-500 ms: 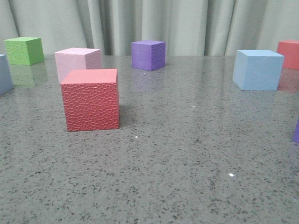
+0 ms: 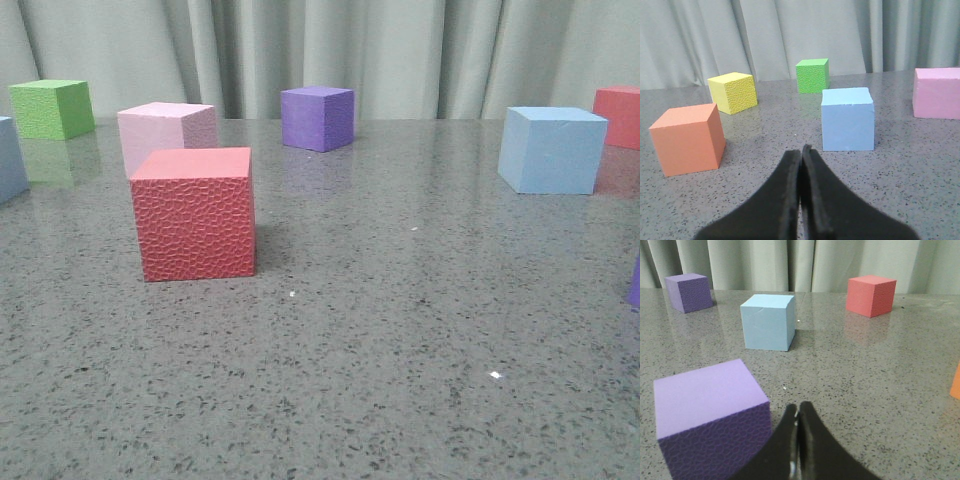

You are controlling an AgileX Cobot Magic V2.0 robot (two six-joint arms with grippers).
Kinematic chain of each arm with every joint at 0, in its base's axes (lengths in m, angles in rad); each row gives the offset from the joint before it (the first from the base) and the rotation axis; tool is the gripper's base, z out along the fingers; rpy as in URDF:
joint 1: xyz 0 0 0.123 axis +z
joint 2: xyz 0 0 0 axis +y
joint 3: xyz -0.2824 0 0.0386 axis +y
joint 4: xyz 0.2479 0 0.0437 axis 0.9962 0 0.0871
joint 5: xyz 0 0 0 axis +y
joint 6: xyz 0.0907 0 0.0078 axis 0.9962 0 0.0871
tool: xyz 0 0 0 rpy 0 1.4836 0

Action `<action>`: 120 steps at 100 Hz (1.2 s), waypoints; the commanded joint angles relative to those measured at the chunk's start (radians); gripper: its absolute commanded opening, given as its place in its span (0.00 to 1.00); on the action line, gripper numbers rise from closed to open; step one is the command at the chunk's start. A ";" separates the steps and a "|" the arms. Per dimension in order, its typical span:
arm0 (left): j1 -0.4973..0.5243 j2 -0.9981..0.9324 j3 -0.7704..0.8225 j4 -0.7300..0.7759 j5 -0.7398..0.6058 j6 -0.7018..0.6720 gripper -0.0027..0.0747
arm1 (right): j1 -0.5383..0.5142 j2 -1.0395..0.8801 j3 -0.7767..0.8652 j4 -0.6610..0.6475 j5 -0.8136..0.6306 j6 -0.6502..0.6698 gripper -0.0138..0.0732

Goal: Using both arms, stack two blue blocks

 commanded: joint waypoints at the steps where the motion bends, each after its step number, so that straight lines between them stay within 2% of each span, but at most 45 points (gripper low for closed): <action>1: 0.002 -0.034 0.026 -0.008 -0.084 -0.002 0.01 | 0.000 -0.020 0.001 -0.002 -0.077 -0.009 0.08; 37: 0.002 -0.034 0.024 -0.008 -0.105 -0.002 0.01 | 0.000 -0.020 0.001 -0.002 -0.127 -0.009 0.08; 46: 0.002 -0.033 0.016 -0.061 -0.127 -0.002 0.01 | 0.000 -0.020 -0.001 -0.002 -0.141 -0.009 0.08; 63: 0.002 -0.005 -0.064 -0.105 -0.023 -0.002 0.01 | 0.000 -0.002 -0.054 -0.002 -0.117 -0.009 0.08; 81: 0.002 0.103 -0.218 -0.105 0.112 -0.002 0.01 | 0.000 0.081 -0.210 -0.002 0.051 -0.009 0.09; 101: 0.002 0.234 -0.390 -0.105 0.195 -0.002 0.01 | 0.000 0.226 -0.427 -0.002 0.297 -0.009 0.09; 120: 0.002 0.347 -0.527 -0.117 0.286 -0.002 0.01 | 0.000 0.361 -0.584 -0.001 0.461 -0.009 0.09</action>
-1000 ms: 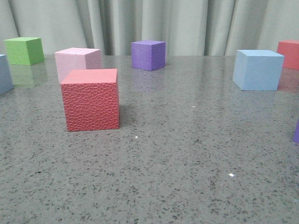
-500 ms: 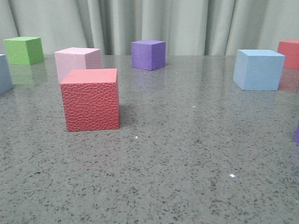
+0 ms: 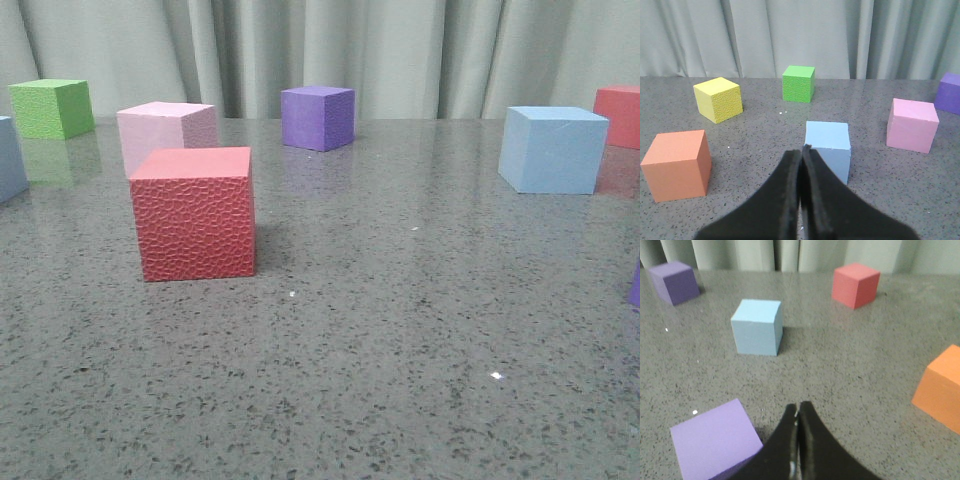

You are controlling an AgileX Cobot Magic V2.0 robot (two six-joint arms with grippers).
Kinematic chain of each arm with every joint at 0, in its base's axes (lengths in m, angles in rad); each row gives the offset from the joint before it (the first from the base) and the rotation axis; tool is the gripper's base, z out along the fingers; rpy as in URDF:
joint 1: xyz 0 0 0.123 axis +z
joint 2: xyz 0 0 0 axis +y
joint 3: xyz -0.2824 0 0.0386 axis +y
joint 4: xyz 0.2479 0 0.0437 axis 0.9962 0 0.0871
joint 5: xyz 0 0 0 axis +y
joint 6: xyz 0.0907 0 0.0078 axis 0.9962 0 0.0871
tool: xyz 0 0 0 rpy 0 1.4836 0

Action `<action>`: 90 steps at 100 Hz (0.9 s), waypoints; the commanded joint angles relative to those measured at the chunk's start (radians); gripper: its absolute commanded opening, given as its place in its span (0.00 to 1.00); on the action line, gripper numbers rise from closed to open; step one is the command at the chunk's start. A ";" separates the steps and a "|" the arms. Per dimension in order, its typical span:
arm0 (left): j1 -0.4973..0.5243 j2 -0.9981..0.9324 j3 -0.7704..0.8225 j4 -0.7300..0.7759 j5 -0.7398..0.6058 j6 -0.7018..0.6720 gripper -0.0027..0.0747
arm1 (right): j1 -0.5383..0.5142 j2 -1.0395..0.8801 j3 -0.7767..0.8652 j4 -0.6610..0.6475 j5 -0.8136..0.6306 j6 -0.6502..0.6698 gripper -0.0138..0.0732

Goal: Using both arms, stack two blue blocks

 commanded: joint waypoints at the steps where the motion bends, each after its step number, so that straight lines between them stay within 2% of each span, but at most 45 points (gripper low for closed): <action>1: 0.002 0.064 -0.085 -0.017 -0.026 -0.002 0.01 | 0.000 0.072 -0.092 -0.003 0.011 -0.007 0.09; 17: 0.002 0.129 -0.142 -0.017 -0.002 -0.002 0.02 | 0.000 0.144 -0.164 0.000 0.059 -0.007 0.10; 26: 0.002 0.139 -0.146 -0.017 -0.005 -0.002 0.08 | 0.000 0.162 -0.173 0.001 0.062 -0.007 0.15; 37: 0.002 0.139 -0.146 -0.017 -0.005 -0.002 0.30 | 0.000 0.167 -0.173 0.002 0.073 -0.007 0.34; 38: 0.002 0.139 -0.146 -0.017 -0.006 -0.002 0.32 | 0.000 0.167 -0.173 0.002 0.073 -0.007 0.39; 52: 0.002 0.139 -0.146 -0.017 -0.027 -0.002 0.66 | 0.000 0.167 -0.173 0.002 0.073 -0.007 0.71; 55: 0.002 0.139 -0.146 -0.019 -0.032 -0.002 0.73 | 0.000 0.167 -0.173 0.002 0.073 -0.007 0.76; 62: 0.002 0.139 -0.146 -0.021 -0.042 -0.002 0.82 | 0.000 0.167 -0.173 0.002 0.073 -0.007 0.84; 90: 0.002 0.139 -0.144 -0.024 -0.055 -0.002 0.79 | 0.000 0.167 -0.172 0.003 0.049 -0.007 0.85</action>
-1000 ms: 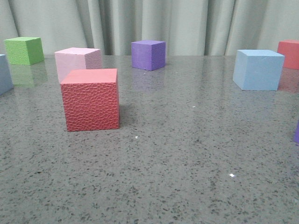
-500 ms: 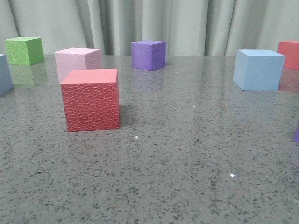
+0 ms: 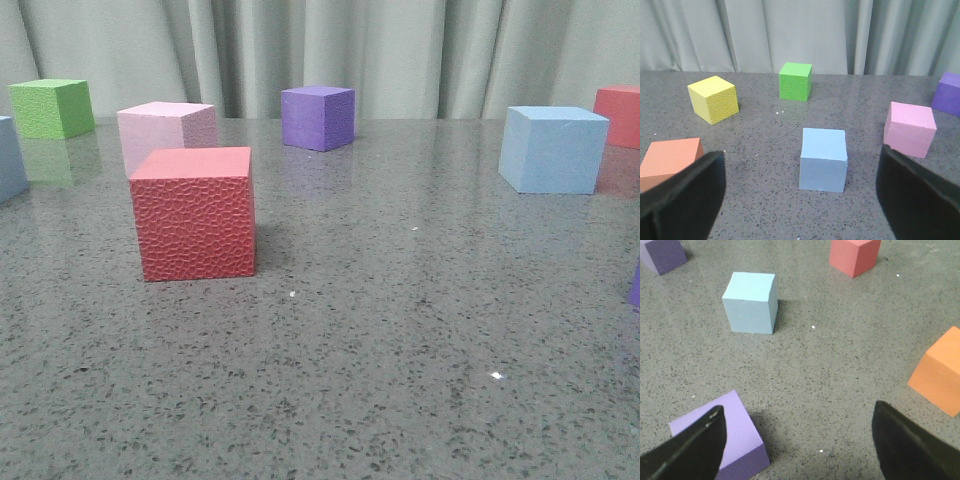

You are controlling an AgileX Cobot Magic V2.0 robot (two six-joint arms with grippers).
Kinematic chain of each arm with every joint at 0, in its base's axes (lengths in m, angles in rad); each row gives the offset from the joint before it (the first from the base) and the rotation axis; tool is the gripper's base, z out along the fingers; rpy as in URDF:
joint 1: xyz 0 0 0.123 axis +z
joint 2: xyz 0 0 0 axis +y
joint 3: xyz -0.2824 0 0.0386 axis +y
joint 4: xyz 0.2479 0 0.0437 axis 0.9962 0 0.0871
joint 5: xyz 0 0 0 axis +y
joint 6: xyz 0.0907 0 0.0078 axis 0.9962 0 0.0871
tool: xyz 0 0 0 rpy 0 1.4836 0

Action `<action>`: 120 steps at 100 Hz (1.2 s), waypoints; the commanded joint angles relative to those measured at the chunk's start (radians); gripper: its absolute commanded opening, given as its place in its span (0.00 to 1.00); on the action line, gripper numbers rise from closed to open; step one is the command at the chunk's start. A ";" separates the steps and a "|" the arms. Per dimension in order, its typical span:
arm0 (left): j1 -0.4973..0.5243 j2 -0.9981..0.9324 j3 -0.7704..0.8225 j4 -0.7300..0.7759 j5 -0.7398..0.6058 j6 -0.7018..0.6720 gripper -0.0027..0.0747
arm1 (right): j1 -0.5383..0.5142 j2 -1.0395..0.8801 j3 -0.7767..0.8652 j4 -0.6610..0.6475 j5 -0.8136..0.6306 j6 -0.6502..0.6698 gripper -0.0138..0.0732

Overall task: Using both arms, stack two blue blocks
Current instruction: 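Lower the right gripper onto the light-blue cube and close it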

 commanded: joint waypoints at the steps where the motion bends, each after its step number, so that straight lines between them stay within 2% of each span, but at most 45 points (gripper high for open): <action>1: 0.002 0.013 -0.035 -0.017 -0.093 -0.002 0.79 | 0.000 0.014 -0.035 -0.003 -0.081 -0.007 0.85; 21: 0.002 0.035 -0.041 -0.023 -0.093 -0.002 0.76 | 0.000 0.064 -0.059 0.003 -0.063 -0.007 0.85; 42: 0.002 0.120 -0.105 -0.023 -0.037 -0.002 0.76 | 0.000 0.229 -0.199 0.041 -0.012 -0.007 0.85; 67: 0.002 0.214 -0.189 -0.023 -0.005 -0.002 0.76 | 0.006 0.473 -0.438 0.077 0.096 -0.008 0.85; 99: 0.002 0.229 -0.193 -0.023 -0.007 -0.002 0.76 | 0.009 0.840 -0.783 0.165 0.276 -0.008 0.85; 120: 0.002 0.229 -0.193 -0.023 -0.007 -0.002 0.76 | 0.009 1.059 -0.975 0.173 0.350 -0.007 0.85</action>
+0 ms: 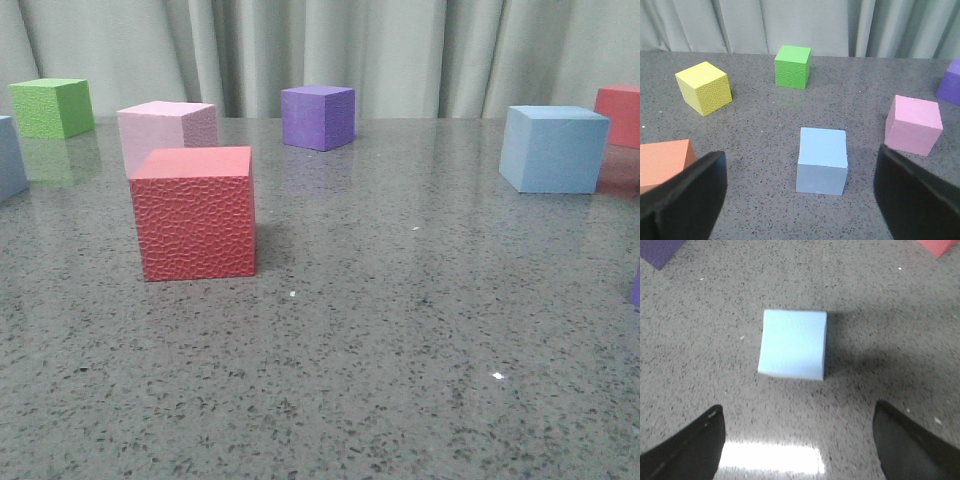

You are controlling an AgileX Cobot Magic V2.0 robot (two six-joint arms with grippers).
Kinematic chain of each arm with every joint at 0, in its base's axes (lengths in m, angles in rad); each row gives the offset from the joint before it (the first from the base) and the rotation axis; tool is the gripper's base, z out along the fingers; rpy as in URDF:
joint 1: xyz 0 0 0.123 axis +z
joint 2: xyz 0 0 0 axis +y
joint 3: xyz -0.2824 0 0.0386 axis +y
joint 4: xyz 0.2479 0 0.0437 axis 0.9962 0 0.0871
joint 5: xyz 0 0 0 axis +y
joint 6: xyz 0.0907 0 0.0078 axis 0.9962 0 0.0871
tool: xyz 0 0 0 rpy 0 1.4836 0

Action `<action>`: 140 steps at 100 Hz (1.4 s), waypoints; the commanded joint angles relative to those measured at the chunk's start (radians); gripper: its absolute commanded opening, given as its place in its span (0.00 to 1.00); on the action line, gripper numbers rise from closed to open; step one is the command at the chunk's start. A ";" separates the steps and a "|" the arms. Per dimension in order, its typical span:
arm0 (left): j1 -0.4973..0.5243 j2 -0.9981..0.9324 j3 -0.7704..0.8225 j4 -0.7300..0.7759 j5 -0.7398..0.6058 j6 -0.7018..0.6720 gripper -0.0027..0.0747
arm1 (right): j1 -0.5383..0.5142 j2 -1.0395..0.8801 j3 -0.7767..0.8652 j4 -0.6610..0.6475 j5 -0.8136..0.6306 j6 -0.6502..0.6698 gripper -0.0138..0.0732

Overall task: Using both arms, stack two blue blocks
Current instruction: 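Lower the right gripper onto the light-blue cube and close it, then carry the light-blue cube with the right gripper beside the purple cube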

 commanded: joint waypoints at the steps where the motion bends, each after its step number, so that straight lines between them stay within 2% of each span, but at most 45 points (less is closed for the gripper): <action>1: 0.002 0.006 -0.037 -0.015 -0.068 -0.002 0.76 | -0.001 0.056 -0.098 0.007 -0.007 -0.007 0.85; 39: 0.002 0.006 -0.037 -0.015 -0.068 -0.002 0.76 | -0.001 0.295 -0.318 0.039 0.096 -0.007 0.85; 109: 0.002 0.006 -0.037 -0.015 -0.066 -0.002 0.76 | 0.001 0.418 -0.329 0.042 0.136 -0.007 0.85; 131: 0.002 0.006 -0.037 -0.015 -0.066 -0.002 0.76 | 0.001 0.438 -0.329 0.037 0.148 -0.007 0.69; 140: 0.002 0.006 -0.037 -0.015 -0.066 -0.002 0.76 | 0.001 0.438 -0.329 0.037 0.157 -0.007 0.65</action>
